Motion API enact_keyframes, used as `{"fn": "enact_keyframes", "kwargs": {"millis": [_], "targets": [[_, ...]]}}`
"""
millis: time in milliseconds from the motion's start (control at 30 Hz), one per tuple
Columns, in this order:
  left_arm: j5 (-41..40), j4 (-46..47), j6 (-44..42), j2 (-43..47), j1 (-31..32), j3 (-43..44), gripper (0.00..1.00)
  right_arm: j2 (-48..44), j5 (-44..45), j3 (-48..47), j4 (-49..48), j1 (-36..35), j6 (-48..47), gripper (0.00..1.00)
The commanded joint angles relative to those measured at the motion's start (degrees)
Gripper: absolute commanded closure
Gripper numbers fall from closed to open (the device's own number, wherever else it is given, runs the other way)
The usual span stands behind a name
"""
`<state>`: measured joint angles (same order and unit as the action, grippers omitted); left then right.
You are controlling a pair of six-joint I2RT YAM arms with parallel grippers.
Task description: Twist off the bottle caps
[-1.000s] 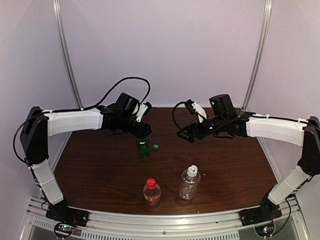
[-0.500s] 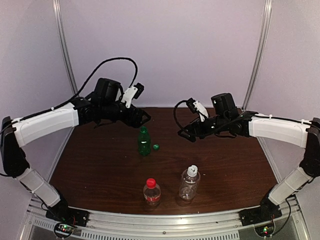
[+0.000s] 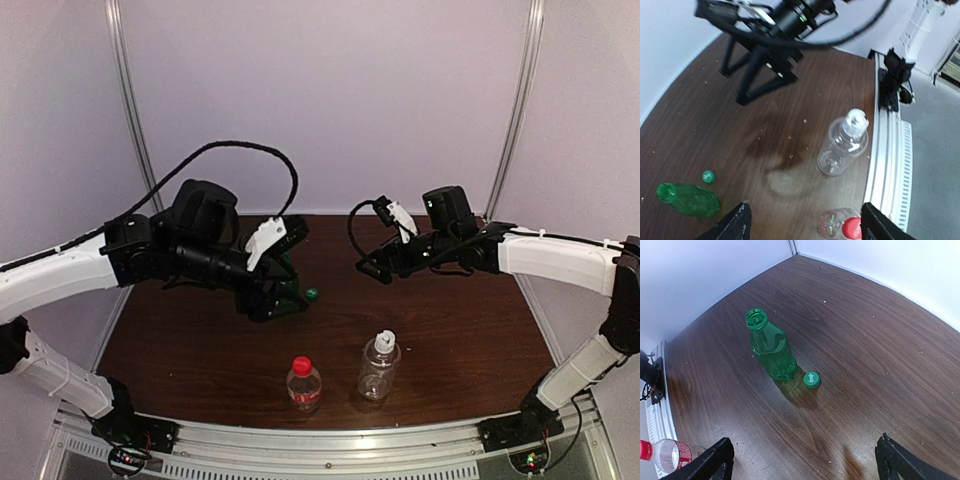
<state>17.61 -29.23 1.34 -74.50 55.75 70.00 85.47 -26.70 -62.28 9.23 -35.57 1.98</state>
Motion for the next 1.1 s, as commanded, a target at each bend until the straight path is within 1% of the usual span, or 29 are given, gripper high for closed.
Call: {"fn": "enact_keyframes", "kwargs": {"millis": [0,200,233,367,500,633,900,1067], "targets": [[-3.4,-4.6,-2.4,0.9,5.1,-2.9,0.24,-1.0,1.0,0.0,-1.0,0.3,1.7,0.01],[-7.4,-6.9,-1.5,-0.5,11.2,-4.9,0.26,-2.0,1.5,0.9,-1.4,0.4,2.5,0.01],[-7.7,-7.2,0.1,-0.8,11.8,-5.2,0.27,-2.2,1.5,1.2,-1.4,0.3,2.7,0.01],[-8.0,-7.3,1.4,-1.9,13.7,-6.3,0.27,-3.2,1.8,2.5,-1.8,0.4,3.3,0.01],[-8.2,-7.2,1.6,-3.6,14.0,-6.7,0.29,-3.8,1.9,3.4,-2.0,0.4,3.4,0.01],[-8.2,-7.2,1.4,-6.1,14.0,-6.0,0.34,-4.2,2.0,3.9,-1.9,0.4,3.6,0.01],[-7.3,-7.1,0.8,-8.7,13.9,-5.4,0.51,-4.3,2.5,4.2,-1.2,0.3,2.9,0.02],[-8.4,-6.1,0.5,-8.8,13.9,-5.1,0.56,-3.8,2.1,4.0,-1.3,0.3,2.8,0.02]]}}
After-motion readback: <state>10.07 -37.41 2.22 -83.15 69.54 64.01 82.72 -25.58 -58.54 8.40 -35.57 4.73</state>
